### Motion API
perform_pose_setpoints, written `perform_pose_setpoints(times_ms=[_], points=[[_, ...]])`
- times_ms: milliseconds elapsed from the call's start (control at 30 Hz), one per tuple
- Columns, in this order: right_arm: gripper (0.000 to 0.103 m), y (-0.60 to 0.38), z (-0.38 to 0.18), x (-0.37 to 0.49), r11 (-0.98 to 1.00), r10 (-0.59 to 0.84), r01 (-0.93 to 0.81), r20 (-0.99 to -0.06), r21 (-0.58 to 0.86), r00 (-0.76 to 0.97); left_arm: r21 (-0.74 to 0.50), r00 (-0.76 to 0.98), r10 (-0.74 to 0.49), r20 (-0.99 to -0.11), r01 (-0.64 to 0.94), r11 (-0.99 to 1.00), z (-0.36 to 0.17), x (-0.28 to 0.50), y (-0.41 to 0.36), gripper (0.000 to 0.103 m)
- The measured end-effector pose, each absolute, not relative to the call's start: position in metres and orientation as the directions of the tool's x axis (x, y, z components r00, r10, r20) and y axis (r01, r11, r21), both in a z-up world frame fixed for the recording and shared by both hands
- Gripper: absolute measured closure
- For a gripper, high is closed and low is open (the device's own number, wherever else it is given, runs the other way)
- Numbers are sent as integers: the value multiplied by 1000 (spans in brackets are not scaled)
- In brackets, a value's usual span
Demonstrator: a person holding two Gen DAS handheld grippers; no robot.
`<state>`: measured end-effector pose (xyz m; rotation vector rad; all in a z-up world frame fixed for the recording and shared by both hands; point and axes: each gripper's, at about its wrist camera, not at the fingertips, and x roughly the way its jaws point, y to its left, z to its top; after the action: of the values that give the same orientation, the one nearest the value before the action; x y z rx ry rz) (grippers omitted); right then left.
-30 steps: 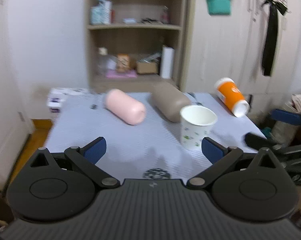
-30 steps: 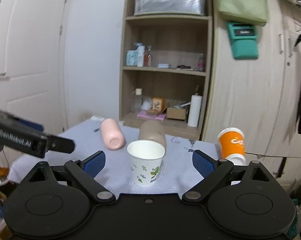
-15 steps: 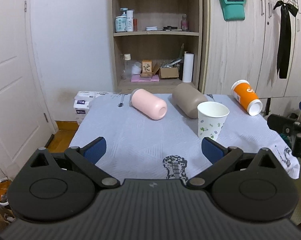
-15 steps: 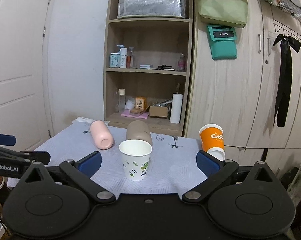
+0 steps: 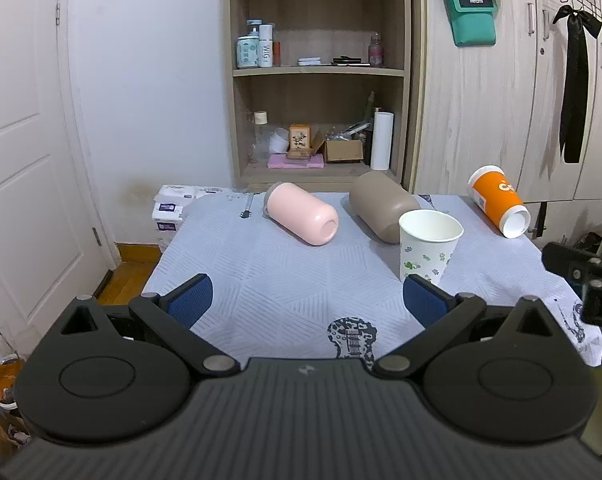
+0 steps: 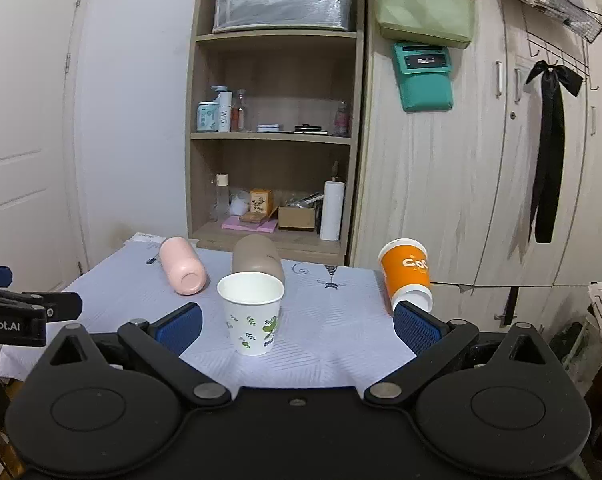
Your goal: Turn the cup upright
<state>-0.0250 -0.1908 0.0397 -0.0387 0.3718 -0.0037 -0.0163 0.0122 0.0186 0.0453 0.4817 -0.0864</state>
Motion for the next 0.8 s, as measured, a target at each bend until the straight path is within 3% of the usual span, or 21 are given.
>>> perform_pose_setpoints(times_ms=[800], points=[[0,-190,35,-31,998,-45,31,-332,-48,942,1,892,-35,-450,40,999,12,-15,19,0]])
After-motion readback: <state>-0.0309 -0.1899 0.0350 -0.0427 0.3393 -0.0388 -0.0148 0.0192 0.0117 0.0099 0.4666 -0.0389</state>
